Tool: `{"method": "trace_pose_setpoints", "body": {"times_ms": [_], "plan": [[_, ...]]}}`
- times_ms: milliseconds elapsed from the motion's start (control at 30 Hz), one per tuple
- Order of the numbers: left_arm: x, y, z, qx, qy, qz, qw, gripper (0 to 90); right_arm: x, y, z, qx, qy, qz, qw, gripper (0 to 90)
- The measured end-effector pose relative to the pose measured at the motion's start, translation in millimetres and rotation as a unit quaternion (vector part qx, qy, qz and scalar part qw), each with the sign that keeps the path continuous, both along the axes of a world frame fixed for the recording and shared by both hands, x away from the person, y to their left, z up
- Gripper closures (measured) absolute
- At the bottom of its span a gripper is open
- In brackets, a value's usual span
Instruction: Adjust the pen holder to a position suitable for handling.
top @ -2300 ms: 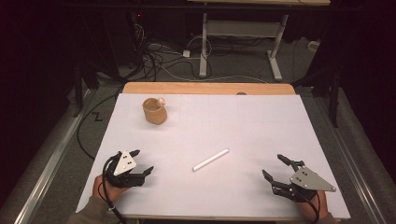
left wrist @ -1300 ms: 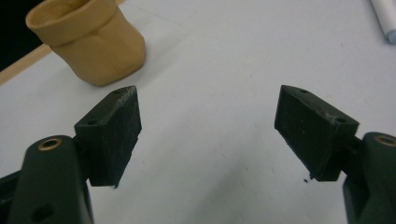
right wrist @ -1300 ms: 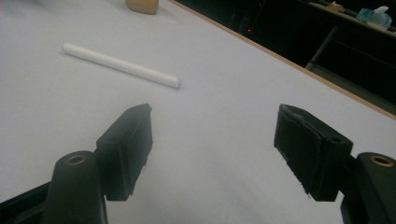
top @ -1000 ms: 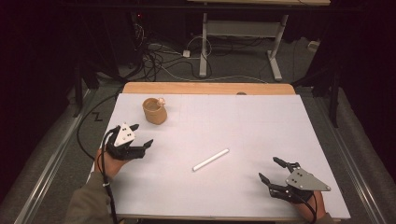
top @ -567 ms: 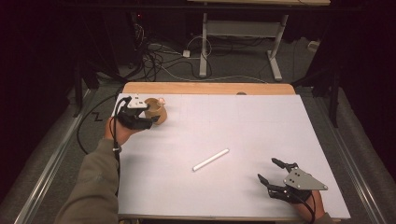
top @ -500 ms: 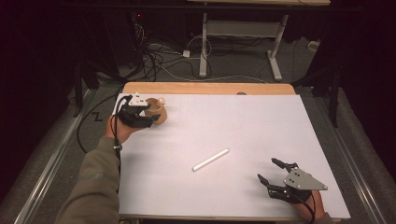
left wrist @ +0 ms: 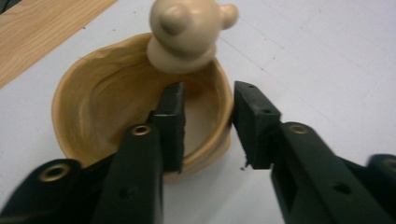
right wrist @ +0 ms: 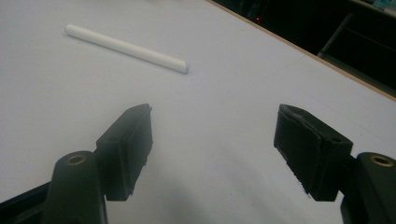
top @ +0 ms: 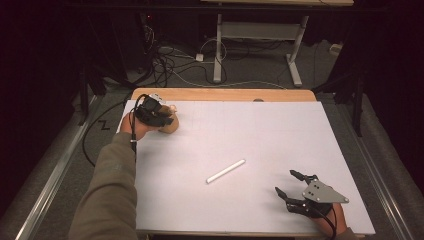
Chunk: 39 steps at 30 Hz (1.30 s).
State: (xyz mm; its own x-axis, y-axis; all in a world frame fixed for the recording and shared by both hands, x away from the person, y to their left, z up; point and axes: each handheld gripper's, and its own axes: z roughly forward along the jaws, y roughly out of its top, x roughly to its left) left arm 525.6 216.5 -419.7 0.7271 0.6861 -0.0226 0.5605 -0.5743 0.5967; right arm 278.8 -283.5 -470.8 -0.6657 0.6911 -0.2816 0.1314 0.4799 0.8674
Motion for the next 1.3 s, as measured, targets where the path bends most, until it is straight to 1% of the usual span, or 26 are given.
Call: {"method": "trace_pose_setpoints", "body": {"times_ms": [67, 100, 133, 200, 233, 267, 333, 400, 500, 533, 567, 600, 667, 733, 767, 833, 867, 900, 1000, 1033, 1133, 1167, 1200, 1233, 1267, 1300], "plan": [[1.4, -0.4, -1.4, 0.001, 0.001, -0.003, 1.0, 65.1, 0.1, 0.4, -0.5, 0.0, 0.002, 0.001, 1.0, 28.4], [2.4, -0.8, -3.0, -0.01, 0.004, -0.005, 0.9999, 66.7, 0.0, 0.7, -0.6, -0.001, 0.003, 0.001, 1.0, 28.4], [2.4, -0.8, -3.0, -0.01, 0.004, -0.005, 0.9999, 69.0, 0.0, 0.7, -0.6, -0.001, 0.003, 0.001, 1.0, 28.4], [4.1, -1.7, -5.6, -0.021, 0.011, -0.01, 0.9997, 72.7, -0.4, 1.8, -0.8, -0.004, 0.004, 0.003, 1.0, 28.4], [4.1, -1.7, -5.6, -0.021, 0.011, -0.01, 0.9997, 72.8, -0.4, 2.0, -0.9, -0.006, 0.004, 0.004, 1.0, 28.7], [4.5, 0.2, -6.3, -0.03, 0.015, -0.008, 0.9994, 72.8, -0.6, 2.2, -1.0, -0.008, 0.006, 0.004, 0.9999, 28.8], [3.9, 2.1, -6.8, -0.039, 0.018, -0.004, 0.9991, 73.2, -0.3, 1.9, -0.9, -0.006, 0.007, 0.003, 0.9999, 28.8], [3.0, 1.7, -6.6, -0.038, 0.017, -0.002, 0.9991, 73.4, -0.1, 1.5, -0.7, -0.006, 0.007, 0.004, 1.0, 28.8], [-1.0, -2.8, -5.2, -0.028, 0.013, 0.0, 0.9995, 73.9, -0.2, 1.6, 0.0, -0.008, 0.006, 0.004, 0.9999, 28.8], [-2.6, -4.7, -4.7, -0.027, 0.014, -0.001, 0.9995, 74.0, -0.2, 1.7, 0.0, -0.008, 0.006, 0.005, 0.9999, 28.8], [-6.1, -8.5, -3.9, -0.032, 0.023, -0.009, 0.9992, 74.1, -0.4, 1.8, 0.2, -0.008, 0.007, 0.005, 0.9999, 28.8], [-6.1, -8.5, -3.9, -0.032, 0.023, -0.009, 0.9992, 74.2, -0.4, 1.8, 0.2, -0.008, 0.007, 0.005, 0.9999, 28.8], [-13.7, -15.5, -3.3, -0.025, 0.018, -0.013, 0.9994, 74.3, -1.1, 1.8, 1.6, -0.009, 0.005, 0.004, 0.9999, 28.9], [-26.1, -27.5, -5.0, -0.035, 0.014, -0.02, 0.9991, 74.3, -1.5, 1.1, 2.7, -0.007, 0.002, 0.003, 1.0, 28.8], [-26.1, -27.5, -5.0, -0.035, 0.014, -0.02, 0.9991, 74.3, -1.5, 1.1, 2.7, -0.007, 0.002, 0.003, 1.0, 28.8], [-35.5, -35.6, -5.4, -0.035, 0.01, -0.02, 0.9991, 74.3, -1.9, 0.6, 3.5, -0.006, 0.001, 0.003, 1.0, 28.8], [-44.2, -43.4, -5.7, -0.042, 0.013, -0.028, 0.9986, 74.3, -2.2, 0.7, 3.7, -0.005, 0.002, 0.004, 1.0, 28.8], [-44.2, -43.4, -5.7, -0.042, 0.013, -0.028, 0.9986, 74.3, -2.3, 0.9, 3.9, -0.005, 0.001, 0.004, 1.0, 28.9], [-60.2, -61.3, -5.1, -0.037, 0.013, -0.041, 0.9984, 74.3, -2.7, 1.6, 3.8, -0.006, 0.001, 0.003, 1.0, 28.8], [-64.3, -66.5, -5.0, -0.039, 0.017, -0.047, 0.998, 74.3, -2.7, 1.8, 3.9, -0.006, 0.002, 0.003, 1.0, 28.8], [-76.9, -83.2, -4.8, -0.037, 0.014, -0.053, 0.9978, 74.3, -2.9, 2.1, 4.4, -0.006, -0.001, 0.004, 1.0, 28.8], [-79.9, -87.8, -4.9, -0.042, 0.018, -0.058, 0.9973, 74.3, -3.0, 2.2, 4.4, -0.006, -0.001, 0.004, 1.0, 28.8], [-83.5, -93.1, -5.1, -0.043, 0.018, -0.064, 0.9969, 74.3, -3.2, 2.4, 4.4, -0.006, 0.001, 0.003, 1.0, 28.8], [-89.3, -102.4, -4.6, -0.037, 0.014, -0.074, 0.9965, 74.3, -3.3, 2.5, 4.3, -0.006, 0.001, 0.003, 1.0, 28.8], [-92.1, -107.5, -4.8, -0.042, 0.019, -0.082, 0.9956, 74.3, -3.2, 2.7, 4.2, -0.006, 0.0, 0.004, 1.0, 28.7], [-92.1, -107.5, -4.8, -0.042, 0.019, -0.082, 0.9956, 74.4, -3.2, 2.7, 4.2, -0.006, 0.0, 0.004, 1.0, 28.7]]}}
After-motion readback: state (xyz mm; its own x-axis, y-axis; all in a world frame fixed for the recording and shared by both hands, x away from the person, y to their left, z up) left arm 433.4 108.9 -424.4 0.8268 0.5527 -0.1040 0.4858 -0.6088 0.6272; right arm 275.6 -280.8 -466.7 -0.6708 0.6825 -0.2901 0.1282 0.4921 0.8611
